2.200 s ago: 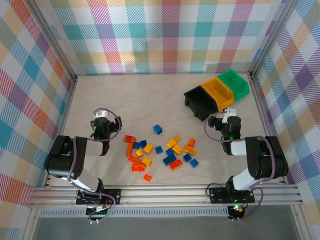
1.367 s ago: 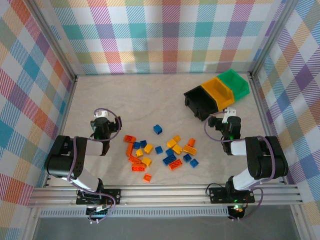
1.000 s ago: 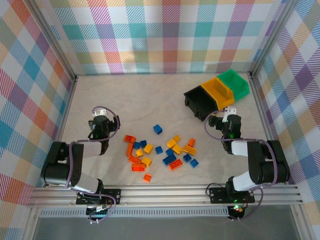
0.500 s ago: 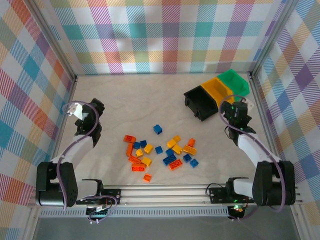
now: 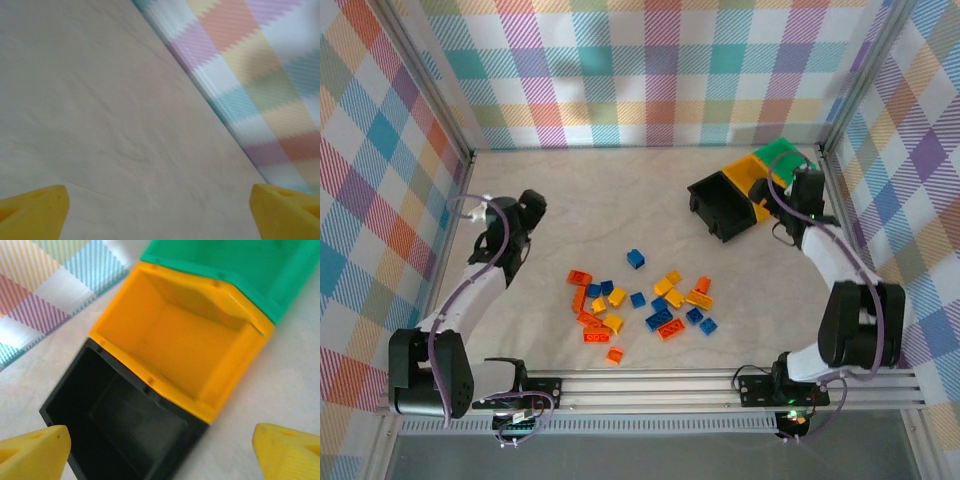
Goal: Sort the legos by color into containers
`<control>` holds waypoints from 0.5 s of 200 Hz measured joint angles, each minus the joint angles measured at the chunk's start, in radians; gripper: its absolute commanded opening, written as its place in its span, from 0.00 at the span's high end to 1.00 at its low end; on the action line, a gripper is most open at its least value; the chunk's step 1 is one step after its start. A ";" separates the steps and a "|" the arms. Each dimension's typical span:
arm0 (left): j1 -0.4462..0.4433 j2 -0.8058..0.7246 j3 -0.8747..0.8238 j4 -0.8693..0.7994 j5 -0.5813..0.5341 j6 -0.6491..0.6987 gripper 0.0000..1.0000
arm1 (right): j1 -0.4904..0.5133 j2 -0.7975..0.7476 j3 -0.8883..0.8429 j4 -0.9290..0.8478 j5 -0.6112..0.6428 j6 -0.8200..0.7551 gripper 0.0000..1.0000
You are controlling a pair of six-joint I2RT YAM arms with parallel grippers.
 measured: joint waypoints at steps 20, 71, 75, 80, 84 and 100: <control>-0.071 0.014 0.048 -0.039 0.059 0.026 0.18 | 0.007 0.097 0.084 -0.045 -0.022 -0.053 0.07; -0.167 0.032 0.014 -0.097 0.146 0.028 0.16 | 0.014 0.322 0.217 -0.138 -0.093 -0.119 0.06; -0.174 0.035 0.014 -0.099 0.153 0.028 0.16 | 0.016 0.333 0.224 -0.141 -0.098 -0.123 0.06; -0.180 0.036 0.014 -0.100 0.157 0.028 0.16 | 0.018 0.341 0.234 -0.147 -0.103 -0.127 0.06; -0.187 0.038 0.014 -0.101 0.162 0.028 0.16 | 0.021 0.351 0.243 -0.153 -0.108 -0.131 0.06; -0.204 0.043 0.014 -0.101 0.179 0.028 0.16 | 0.039 0.378 0.279 -0.164 -0.116 -0.143 0.08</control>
